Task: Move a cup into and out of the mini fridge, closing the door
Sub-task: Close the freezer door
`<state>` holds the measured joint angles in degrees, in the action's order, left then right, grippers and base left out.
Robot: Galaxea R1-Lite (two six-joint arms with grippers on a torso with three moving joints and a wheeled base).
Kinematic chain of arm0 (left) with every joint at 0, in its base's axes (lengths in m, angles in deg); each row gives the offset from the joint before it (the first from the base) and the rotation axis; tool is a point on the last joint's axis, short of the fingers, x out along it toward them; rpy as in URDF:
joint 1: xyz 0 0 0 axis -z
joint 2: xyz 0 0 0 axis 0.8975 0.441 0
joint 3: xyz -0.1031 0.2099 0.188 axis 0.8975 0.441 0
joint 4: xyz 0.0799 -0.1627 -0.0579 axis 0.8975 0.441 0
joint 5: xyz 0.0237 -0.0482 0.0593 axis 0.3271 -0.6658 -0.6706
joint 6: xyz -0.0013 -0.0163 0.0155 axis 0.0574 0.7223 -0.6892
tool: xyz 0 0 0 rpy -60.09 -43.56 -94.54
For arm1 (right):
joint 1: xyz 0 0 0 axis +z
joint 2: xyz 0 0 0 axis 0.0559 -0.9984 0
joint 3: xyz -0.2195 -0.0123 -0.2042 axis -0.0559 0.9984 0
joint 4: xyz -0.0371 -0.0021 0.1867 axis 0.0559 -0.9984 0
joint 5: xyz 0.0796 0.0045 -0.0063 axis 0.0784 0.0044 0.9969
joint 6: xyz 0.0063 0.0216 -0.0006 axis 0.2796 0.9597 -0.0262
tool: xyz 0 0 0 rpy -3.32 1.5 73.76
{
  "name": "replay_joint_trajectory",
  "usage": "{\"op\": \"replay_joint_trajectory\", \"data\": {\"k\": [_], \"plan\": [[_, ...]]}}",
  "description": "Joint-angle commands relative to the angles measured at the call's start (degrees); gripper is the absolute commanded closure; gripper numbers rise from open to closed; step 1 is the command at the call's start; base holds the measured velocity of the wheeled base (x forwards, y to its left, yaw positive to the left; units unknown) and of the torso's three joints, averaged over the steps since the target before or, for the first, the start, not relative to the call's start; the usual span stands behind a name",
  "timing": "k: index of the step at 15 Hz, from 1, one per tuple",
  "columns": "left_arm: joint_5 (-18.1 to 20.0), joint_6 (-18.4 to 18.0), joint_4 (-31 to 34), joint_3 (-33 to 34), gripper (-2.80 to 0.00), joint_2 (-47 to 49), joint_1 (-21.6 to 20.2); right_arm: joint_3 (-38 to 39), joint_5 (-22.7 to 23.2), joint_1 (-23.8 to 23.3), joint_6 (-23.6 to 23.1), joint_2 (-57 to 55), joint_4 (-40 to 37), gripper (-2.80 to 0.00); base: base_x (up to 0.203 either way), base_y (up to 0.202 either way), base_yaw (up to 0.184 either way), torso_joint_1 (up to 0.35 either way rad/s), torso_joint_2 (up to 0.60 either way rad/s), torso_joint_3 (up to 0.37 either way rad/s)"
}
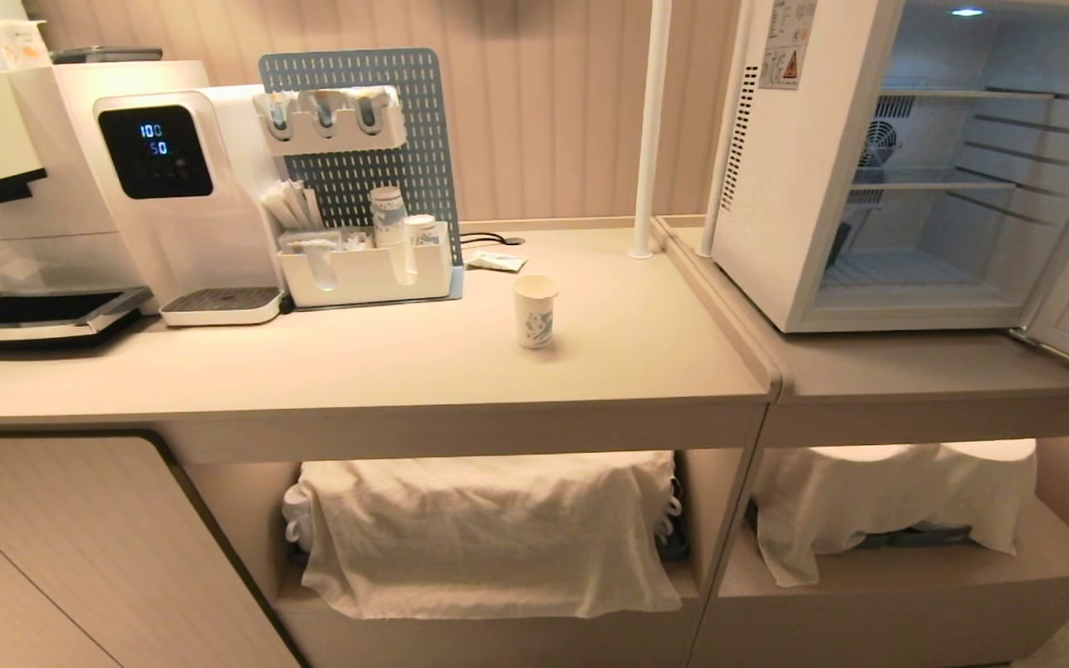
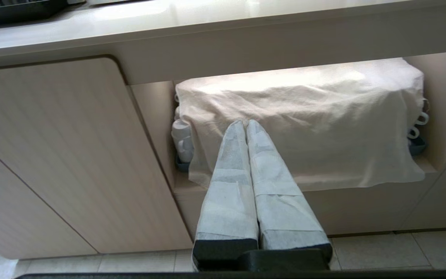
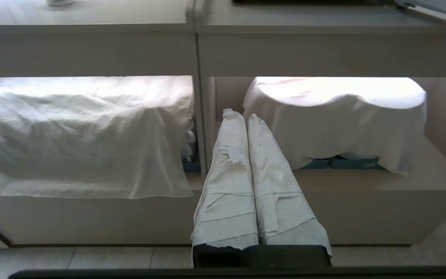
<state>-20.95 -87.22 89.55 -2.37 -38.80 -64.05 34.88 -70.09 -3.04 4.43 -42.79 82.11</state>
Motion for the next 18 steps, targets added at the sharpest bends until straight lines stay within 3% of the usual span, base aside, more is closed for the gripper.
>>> {"op": "replay_joint_trajectory", "data": {"k": [1, 18], "plan": [[0.02, -0.05, 0.02, 0.01, 0.00, 0.09, -0.03, -0.02, 0.03, 0.02, -0.03, -0.04, 0.00, 0.00, 0.000, -0.198, 0.002, -0.002, 0.00, 0.001], [0.02, 0.04, -0.07, 0.10, 0.00, 0.06, -0.02, 0.02, -0.06, 0.02, 1.20, -0.01, 0.09, 0.00, 0.000, -0.194, 0.000, 0.002, 0.00, 0.002]]}}
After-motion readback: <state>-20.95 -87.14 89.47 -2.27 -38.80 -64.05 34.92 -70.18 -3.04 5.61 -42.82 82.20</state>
